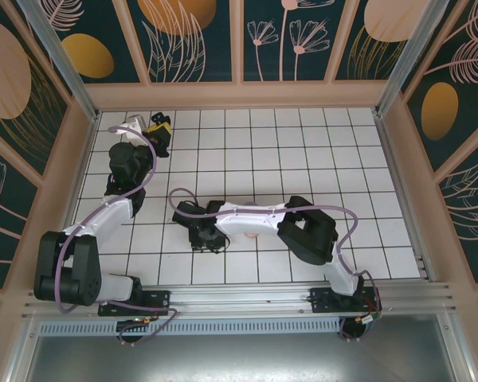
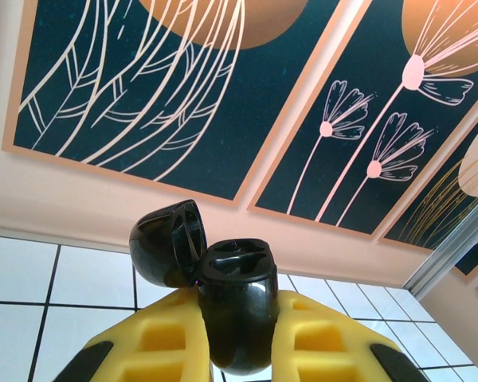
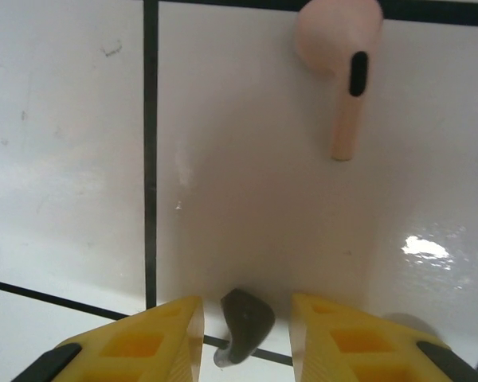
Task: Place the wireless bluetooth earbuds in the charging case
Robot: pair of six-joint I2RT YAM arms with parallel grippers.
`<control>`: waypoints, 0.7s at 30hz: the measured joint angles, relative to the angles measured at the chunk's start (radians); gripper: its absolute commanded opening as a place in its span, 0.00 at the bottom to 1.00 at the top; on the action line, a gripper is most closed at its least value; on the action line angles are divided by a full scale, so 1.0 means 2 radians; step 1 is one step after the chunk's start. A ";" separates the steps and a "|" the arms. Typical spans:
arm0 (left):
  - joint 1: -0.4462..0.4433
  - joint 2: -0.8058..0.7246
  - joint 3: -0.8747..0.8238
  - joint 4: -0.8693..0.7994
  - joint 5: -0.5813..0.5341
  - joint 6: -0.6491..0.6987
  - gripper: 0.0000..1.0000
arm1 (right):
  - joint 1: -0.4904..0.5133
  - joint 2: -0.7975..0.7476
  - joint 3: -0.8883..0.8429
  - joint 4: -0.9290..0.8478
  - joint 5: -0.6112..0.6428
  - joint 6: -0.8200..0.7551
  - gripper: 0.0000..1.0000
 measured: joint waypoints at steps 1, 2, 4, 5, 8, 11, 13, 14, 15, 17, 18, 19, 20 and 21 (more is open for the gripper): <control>0.000 0.000 0.000 0.000 0.000 0.000 0.00 | 0.001 0.002 0.003 -0.002 0.000 0.000 0.33; 0.000 0.000 0.000 0.000 0.000 0.000 0.00 | 0.001 0.003 0.005 -0.006 0.000 0.000 0.32; 0.000 0.000 -0.002 0.000 0.000 0.000 0.00 | 0.001 0.005 0.008 -0.008 0.000 0.000 0.32; 0.000 0.000 -0.002 0.000 0.000 0.000 0.00 | 0.001 0.006 0.010 -0.010 0.000 0.000 0.31; 0.000 0.000 -0.003 0.001 0.002 0.000 0.00 | 0.001 0.007 0.012 -0.014 0.000 0.000 0.28; 0.000 0.000 -0.003 0.002 0.002 0.000 0.00 | 0.000 0.010 0.014 -0.018 0.002 0.000 0.26; 0.000 0.000 -0.003 0.004 0.005 0.000 0.00 | 0.000 0.010 0.015 -0.019 0.001 0.000 0.24; 0.000 0.000 -0.003 0.004 0.006 -0.001 0.00 | 0.001 0.011 0.016 -0.020 0.002 0.000 0.24; 0.000 0.000 -0.003 0.004 0.006 -0.001 0.00 | 0.001 0.011 0.016 -0.020 0.002 0.000 0.24; 0.000 0.000 -0.003 0.004 0.008 -0.002 0.00 | 0.001 0.011 0.016 -0.020 0.002 0.000 0.21; 0.000 0.000 -0.003 0.004 0.009 -0.002 0.00 | 0.001 0.011 0.016 -0.021 0.002 0.000 0.21; 0.000 0.000 -0.003 0.004 0.009 -0.002 0.00 | 0.001 0.011 0.016 -0.021 0.002 0.000 0.20; 0.000 0.000 -0.003 0.004 0.009 -0.002 0.00 | 0.001 0.011 0.017 -0.021 0.002 -0.001 0.19; 0.000 0.000 -0.003 0.004 0.009 -0.002 0.00 | 0.001 0.011 0.017 -0.021 0.002 0.000 0.17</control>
